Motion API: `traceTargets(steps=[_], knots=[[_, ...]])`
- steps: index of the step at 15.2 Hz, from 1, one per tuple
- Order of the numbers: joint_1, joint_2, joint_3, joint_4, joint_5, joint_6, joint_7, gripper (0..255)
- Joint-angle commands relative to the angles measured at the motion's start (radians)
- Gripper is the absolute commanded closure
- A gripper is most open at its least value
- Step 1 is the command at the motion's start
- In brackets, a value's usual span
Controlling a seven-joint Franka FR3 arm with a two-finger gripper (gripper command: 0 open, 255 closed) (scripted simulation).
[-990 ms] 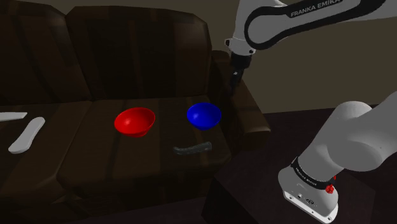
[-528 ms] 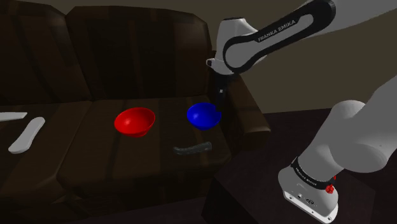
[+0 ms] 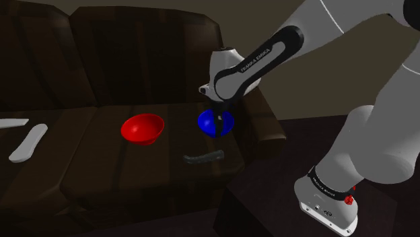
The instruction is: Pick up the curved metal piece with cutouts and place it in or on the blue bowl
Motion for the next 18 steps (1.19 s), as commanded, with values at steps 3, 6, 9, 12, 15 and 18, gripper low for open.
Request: traceTargets(steps=[3,6,9,12,15,18], knots=[[0.023,0.124,0.041,0.032,0.047,0.078,-0.112,0],[0.035,0.218,0.079,0.064,0.071,0.128,-0.185,0],[0.040,0.273,0.101,0.081,0.081,0.163,-0.218,0],[0.040,0.311,0.106,0.080,0.088,0.201,-0.223,0],[0.041,0.349,0.111,0.082,0.095,0.238,-0.229,0],[0.041,0.357,0.112,0.083,0.096,0.245,-0.229,0]])
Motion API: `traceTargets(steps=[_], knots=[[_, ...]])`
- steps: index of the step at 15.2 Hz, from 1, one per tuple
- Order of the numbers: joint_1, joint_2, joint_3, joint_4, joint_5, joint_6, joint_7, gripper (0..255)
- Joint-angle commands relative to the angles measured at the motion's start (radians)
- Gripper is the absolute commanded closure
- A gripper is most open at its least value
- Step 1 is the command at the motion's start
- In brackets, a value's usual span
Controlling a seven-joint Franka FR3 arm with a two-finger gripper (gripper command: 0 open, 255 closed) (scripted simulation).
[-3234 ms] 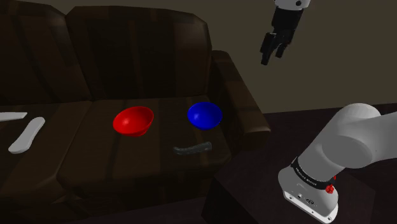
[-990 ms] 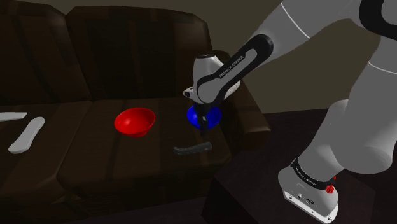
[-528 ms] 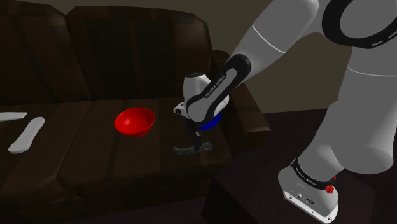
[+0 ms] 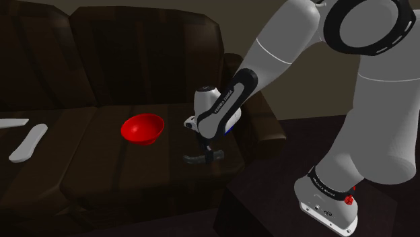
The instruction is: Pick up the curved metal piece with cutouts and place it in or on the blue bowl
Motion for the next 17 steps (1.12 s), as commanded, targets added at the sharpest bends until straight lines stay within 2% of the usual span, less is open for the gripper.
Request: traceTargets(steps=[1,5,6,17], knots=[[0.000,0.002,0.000,0.001,0.000,0.002,-0.001,0],[0.000,0.002,0.000,0.001,0.000,0.002,-0.001,0],[0.000,0.002,0.000,0.001,0.000,0.002,-0.001,255],[0.001,-0.027,-0.002,-0.006,-0.003,-0.020,0.005,255]])
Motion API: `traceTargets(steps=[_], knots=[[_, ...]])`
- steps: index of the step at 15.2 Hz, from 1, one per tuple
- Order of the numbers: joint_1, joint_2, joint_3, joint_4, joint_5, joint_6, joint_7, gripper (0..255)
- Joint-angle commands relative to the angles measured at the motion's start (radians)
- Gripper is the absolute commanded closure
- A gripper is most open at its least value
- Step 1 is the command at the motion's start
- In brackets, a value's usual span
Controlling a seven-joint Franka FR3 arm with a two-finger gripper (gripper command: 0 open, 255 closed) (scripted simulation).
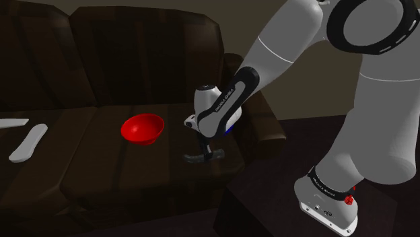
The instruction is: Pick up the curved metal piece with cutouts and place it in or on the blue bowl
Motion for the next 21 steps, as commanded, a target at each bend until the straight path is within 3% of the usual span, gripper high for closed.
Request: traceTargets(steps=[1,21], knots=[[0.002,-0.025,-0.002,-0.004,-0.003,-0.020,0.005,255],[0.005,-0.284,-0.016,-0.012,-0.042,-0.270,0.057,255]])
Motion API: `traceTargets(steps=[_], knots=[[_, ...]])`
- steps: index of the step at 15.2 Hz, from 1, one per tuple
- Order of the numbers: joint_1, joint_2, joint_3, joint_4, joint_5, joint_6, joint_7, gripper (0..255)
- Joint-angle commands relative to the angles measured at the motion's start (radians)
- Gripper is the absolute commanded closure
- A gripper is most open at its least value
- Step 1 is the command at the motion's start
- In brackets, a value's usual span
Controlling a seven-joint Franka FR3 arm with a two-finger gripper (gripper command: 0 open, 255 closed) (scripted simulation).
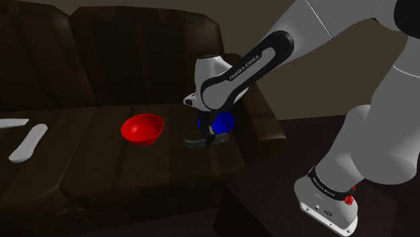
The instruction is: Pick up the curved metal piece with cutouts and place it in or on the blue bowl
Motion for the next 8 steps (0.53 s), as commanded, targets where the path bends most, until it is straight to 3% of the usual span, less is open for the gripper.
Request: traceTargets(steps=[1,8], knots=[[0.000,-0.025,0.000,0.001,-0.003,-0.026,0.006,255],[-0.001,-0.099,-0.002,0.022,-0.014,-0.120,0.021,255]])
